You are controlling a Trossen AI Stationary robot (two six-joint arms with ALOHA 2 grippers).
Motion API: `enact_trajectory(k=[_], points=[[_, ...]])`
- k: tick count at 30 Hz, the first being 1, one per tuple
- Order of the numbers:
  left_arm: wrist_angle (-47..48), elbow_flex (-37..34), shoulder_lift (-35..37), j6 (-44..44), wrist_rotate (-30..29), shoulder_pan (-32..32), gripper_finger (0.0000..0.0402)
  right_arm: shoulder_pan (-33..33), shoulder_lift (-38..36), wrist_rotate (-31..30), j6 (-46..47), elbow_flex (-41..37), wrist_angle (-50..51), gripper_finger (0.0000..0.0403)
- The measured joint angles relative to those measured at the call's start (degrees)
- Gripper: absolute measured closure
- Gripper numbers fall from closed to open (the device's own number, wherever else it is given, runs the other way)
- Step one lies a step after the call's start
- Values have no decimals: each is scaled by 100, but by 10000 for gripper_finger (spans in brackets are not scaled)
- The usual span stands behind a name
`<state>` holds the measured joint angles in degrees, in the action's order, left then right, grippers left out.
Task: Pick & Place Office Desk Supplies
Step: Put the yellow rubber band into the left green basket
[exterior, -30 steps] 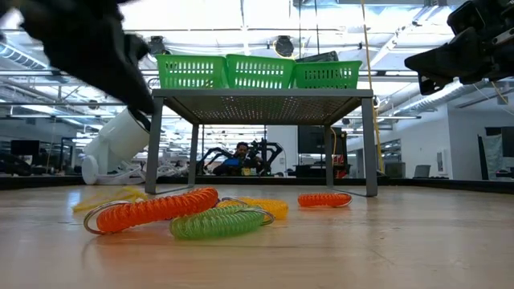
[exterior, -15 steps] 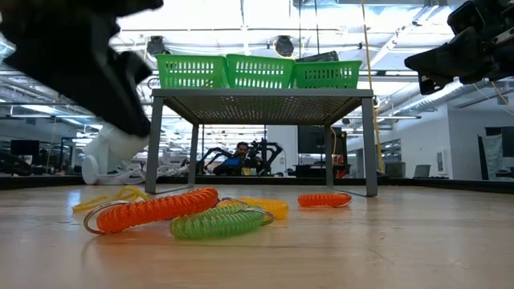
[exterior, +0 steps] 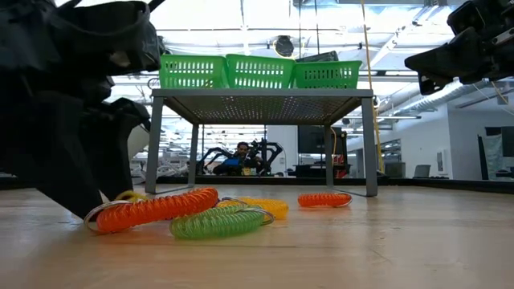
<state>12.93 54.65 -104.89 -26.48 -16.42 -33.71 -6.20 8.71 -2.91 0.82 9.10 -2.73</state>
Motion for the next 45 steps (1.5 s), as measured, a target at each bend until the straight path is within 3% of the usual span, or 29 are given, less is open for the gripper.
enact_trajectory(k=[4,12,14,22,36,40,45], points=[[-25,0,-3,261,31,-2,252,-1,0,0,0,0,-1,403],[31,-2,-12,514,55,67,378,0,-2,2,0,2,-2,403],[28,-2,-9,494,161,125,393,-2,-2,0,0,0,-1,403],[130,-27,230,392,378,255,394,0,0,0,0,2,0,403],[207,-24,1922,-57,220,426,394,-1,0,0,0,0,0,403],[122,-22,2415,-266,-64,501,388,-2,0,2,0,0,0,403],[-33,-22,2959,79,-498,527,394,-2,0,0,0,0,0,403]])
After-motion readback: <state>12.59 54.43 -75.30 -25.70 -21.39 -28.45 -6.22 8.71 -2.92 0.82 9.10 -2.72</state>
